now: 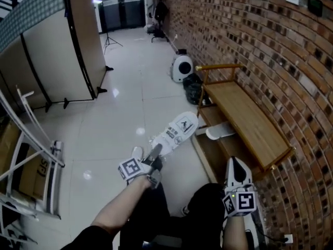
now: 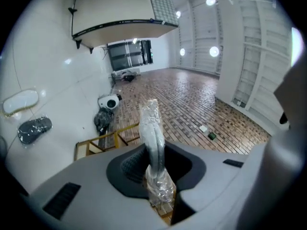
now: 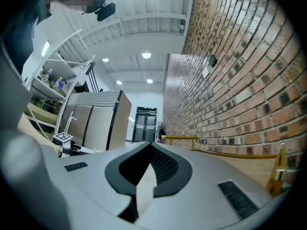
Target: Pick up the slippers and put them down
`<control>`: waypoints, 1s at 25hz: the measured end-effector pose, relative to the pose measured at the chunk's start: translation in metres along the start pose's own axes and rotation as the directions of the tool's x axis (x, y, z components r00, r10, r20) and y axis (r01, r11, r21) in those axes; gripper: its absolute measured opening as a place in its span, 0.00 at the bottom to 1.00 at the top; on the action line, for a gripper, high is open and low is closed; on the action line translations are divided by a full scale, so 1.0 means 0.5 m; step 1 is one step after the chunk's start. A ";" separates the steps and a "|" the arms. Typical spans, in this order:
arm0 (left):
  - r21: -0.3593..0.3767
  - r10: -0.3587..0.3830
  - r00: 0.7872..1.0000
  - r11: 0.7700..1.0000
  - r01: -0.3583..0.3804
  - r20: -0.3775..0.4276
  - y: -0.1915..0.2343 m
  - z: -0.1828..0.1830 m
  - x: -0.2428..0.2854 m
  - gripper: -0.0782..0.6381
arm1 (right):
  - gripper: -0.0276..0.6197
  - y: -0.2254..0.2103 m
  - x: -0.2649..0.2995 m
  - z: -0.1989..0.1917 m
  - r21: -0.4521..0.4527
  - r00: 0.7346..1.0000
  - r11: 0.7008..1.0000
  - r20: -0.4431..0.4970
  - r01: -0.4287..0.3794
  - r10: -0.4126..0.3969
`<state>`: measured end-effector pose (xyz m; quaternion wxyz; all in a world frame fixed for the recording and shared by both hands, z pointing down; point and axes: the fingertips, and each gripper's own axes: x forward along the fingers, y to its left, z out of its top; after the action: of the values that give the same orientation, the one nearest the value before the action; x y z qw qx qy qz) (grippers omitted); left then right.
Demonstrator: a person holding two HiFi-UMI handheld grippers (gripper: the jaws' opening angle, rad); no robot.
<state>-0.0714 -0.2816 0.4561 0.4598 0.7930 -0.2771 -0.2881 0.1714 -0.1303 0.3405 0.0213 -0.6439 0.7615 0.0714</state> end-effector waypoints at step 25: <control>-0.058 0.059 0.969 0.997 -0.046 0.240 0.208 0.049 0.182 0.22 | 0.05 0.040 0.303 -0.176 0.046 0.980 0.986 -0.114 -0.161 0.165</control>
<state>-0.0450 -0.4037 0.5202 0.4507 0.7322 -0.3442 -0.3772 0.1314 -0.2871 0.4100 -0.0179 -0.5820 0.8127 0.0211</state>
